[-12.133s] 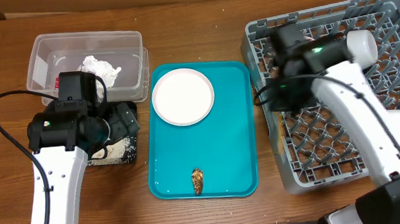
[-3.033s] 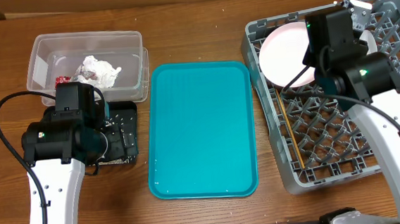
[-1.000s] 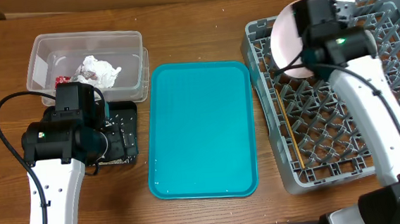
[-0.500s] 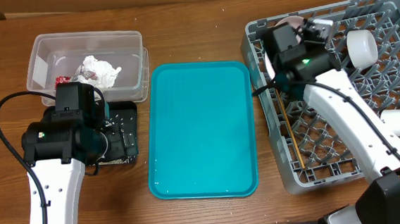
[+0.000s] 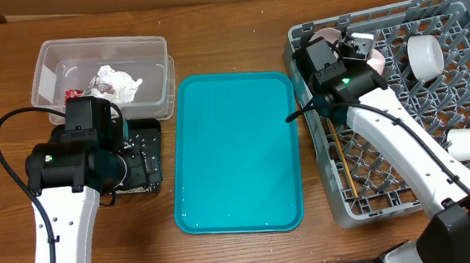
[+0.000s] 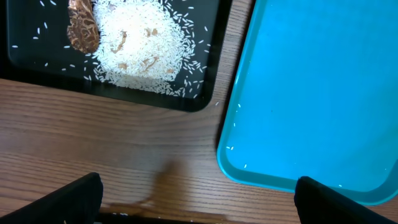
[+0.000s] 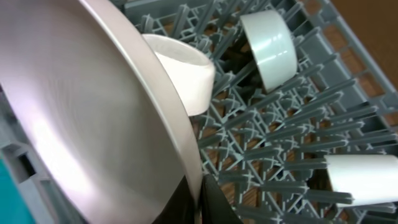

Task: Sort waste into correct bins and load items into the dishwasher
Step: 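Stand the white plate upright in the rack's left slots and release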

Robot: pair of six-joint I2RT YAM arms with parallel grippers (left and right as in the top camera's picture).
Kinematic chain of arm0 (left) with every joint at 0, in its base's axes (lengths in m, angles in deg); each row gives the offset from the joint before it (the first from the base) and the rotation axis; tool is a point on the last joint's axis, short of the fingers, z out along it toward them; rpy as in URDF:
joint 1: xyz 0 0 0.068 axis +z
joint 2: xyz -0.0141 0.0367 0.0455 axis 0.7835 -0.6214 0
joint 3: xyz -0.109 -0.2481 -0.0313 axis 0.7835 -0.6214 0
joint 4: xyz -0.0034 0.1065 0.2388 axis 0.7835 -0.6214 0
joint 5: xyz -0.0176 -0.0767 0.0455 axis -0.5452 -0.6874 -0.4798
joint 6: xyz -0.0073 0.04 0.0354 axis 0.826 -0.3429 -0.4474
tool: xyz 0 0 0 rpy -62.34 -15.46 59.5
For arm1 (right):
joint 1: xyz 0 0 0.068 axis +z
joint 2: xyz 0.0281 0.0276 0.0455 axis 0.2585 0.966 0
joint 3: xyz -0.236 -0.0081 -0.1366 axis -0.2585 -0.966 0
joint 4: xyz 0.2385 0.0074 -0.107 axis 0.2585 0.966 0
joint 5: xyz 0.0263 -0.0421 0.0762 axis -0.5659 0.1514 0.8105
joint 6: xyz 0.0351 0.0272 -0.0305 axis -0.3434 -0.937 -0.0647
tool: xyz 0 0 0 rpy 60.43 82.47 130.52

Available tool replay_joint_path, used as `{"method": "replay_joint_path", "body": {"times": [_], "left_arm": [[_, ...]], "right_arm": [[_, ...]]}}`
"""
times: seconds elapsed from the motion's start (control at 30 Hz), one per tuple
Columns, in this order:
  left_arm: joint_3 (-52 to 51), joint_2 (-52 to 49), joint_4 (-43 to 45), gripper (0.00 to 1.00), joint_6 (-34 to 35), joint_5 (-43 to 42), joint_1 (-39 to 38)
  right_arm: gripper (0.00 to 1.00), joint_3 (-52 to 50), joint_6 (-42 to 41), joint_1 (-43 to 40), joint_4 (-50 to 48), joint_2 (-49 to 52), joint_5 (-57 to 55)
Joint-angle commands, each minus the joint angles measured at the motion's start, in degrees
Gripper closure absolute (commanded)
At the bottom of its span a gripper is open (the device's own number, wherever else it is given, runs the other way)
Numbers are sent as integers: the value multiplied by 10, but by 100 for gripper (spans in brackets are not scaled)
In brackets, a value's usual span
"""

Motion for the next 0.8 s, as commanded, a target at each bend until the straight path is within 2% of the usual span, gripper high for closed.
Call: {"method": "replay_joint_path", "body": {"times": [0.0, 0.1, 0.23, 0.43, 0.63, 0.7, 0.77], "left_arm": [[1, -1, 2, 0, 4, 2, -1], [1, -1, 2, 0, 4, 2, -1], [1, -1, 2, 0, 4, 2, -1], [1, -1, 2, 0, 4, 2, -1], [1, -1, 2, 0, 4, 2, -1], [1, -1, 2, 0, 4, 2, -1], [1, -1, 2, 0, 4, 2, -1]], "right_arm": [[94, -2, -5, 14, 1, -3, 111], [86, -2, -5, 14, 5, -3, 144], [80, -2, -5, 14, 9, -3, 177], [64, 1, -5, 13, 22, -9, 179], [54, 34, -5, 13, 35, -58, 179], [46, 50, -2, 13, 35, -80, 180], [44, 64, 3, 13, 35, -98, 180]]}}
